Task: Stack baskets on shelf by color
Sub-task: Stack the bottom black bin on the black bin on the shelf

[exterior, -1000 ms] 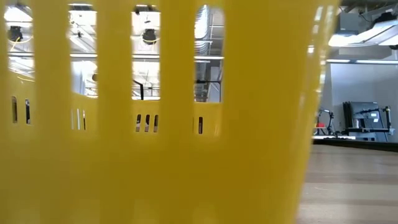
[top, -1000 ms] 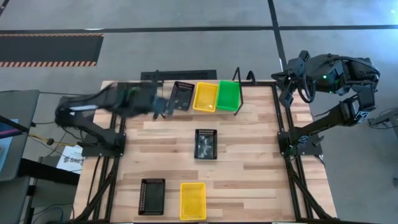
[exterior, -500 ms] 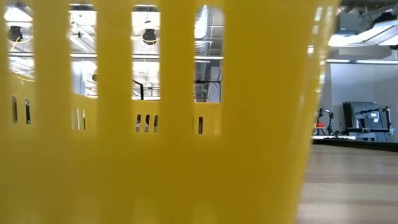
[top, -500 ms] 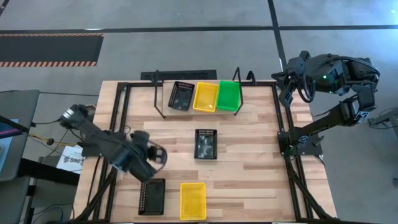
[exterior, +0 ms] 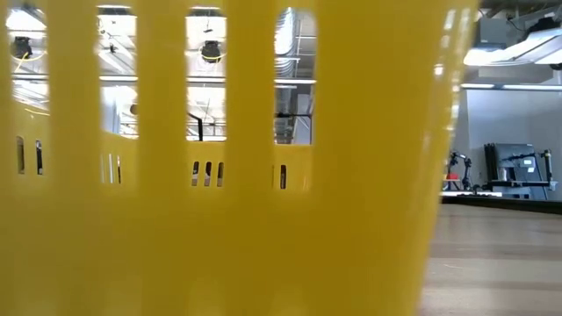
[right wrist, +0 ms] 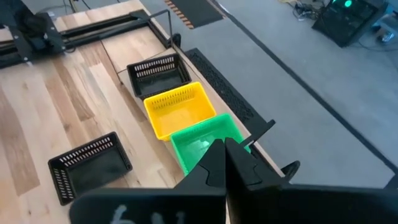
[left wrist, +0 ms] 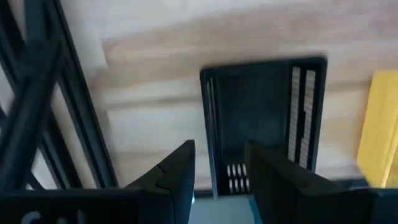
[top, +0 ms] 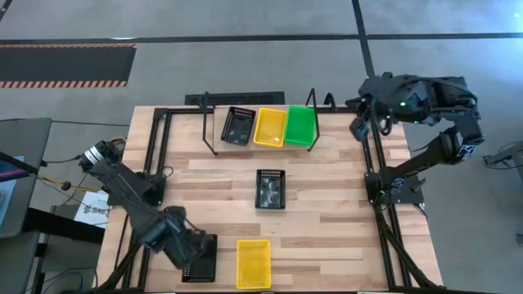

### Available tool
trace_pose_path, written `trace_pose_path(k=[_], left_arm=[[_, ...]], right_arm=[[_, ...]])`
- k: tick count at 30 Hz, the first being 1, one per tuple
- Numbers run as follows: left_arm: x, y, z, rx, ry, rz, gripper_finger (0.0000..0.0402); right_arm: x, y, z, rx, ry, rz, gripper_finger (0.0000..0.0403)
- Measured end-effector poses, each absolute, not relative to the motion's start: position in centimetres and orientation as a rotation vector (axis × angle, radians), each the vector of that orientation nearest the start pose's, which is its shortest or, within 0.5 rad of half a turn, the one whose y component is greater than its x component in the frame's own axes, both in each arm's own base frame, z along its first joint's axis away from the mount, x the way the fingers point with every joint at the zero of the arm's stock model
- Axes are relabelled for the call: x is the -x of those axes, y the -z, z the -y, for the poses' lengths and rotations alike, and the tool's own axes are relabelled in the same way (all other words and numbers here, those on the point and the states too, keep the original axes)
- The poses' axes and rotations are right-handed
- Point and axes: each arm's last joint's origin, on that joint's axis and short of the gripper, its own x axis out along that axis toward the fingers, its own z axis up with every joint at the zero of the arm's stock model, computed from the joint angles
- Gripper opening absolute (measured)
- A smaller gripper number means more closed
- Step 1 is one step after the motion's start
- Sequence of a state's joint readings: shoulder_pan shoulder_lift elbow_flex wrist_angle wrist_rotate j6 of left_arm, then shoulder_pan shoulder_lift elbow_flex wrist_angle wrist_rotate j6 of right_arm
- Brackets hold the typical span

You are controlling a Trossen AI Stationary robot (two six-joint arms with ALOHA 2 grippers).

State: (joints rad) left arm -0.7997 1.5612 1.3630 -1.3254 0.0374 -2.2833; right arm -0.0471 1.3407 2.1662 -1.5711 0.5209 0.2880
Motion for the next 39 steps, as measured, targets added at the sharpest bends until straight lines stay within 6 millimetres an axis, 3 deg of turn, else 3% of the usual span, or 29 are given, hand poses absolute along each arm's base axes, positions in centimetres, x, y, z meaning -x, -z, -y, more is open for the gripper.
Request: trace_pose_path(k=[8,17,24,39], left_arm=[[-16.7,-26.4,22.8,1.219,-1.133,-1.36,0.0127],[-18.5,-23.4,24.1,1.166,-1.192,-1.346,0.0127],[-20.1,-21.1,24.6,1.168,-1.224,-1.34,0.0127],[-21.6,-17.2,23.8,1.209,-1.239,-1.311,0.0126]], right_arm=[[-17.8,-50.8,2.3,-0.051,0.636,-0.72,0.0008],[-19.4,-51.0,2.3,0.007,0.589,-0.69,0.0008],[-18.1,-51.9,2.2,0.003,0.544,-0.619,0.0008],[-14.6,-53.1,2.0,0.033,0.526,-0.552,0.0008]])
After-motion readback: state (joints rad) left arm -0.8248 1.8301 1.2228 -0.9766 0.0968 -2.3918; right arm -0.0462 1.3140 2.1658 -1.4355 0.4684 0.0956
